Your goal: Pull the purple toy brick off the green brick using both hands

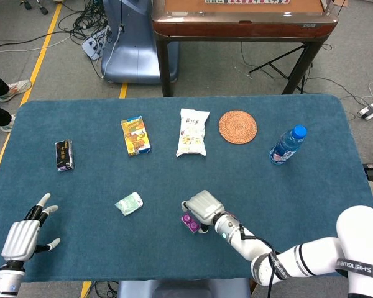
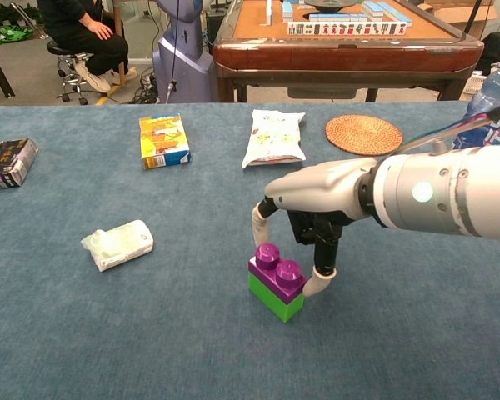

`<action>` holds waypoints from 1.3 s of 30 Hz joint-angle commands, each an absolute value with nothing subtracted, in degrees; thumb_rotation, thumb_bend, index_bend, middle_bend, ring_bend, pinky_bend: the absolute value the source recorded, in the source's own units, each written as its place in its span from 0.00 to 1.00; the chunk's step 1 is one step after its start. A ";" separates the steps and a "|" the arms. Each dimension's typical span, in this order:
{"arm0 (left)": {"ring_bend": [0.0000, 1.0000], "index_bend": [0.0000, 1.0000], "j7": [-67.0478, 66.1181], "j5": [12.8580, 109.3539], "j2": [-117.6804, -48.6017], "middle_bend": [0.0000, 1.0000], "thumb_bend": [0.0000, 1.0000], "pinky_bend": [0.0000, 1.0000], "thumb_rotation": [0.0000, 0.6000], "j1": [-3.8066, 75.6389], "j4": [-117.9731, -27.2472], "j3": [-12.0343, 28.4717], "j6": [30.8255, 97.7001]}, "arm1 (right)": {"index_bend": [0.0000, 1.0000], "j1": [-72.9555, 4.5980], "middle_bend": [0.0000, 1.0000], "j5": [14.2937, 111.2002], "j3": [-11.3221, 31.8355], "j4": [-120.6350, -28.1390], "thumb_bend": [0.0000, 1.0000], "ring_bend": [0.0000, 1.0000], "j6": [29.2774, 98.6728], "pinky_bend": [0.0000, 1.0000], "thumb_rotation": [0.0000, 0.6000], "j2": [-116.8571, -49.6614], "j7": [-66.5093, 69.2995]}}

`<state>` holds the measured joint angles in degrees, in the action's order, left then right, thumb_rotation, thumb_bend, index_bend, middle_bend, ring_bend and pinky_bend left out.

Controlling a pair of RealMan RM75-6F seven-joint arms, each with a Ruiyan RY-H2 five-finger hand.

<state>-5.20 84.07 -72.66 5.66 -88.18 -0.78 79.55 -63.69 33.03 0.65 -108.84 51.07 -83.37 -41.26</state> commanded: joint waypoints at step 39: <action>0.18 0.22 -3.91 85.32 -71.80 0.07 0.00 0.53 1.00 8.50 -91.67 2.09 79.25 | 0.55 -61.01 1.00 42.45 2.70 -113.08 0.09 1.00 51.97 1.00 1.00 -75.62 -29.15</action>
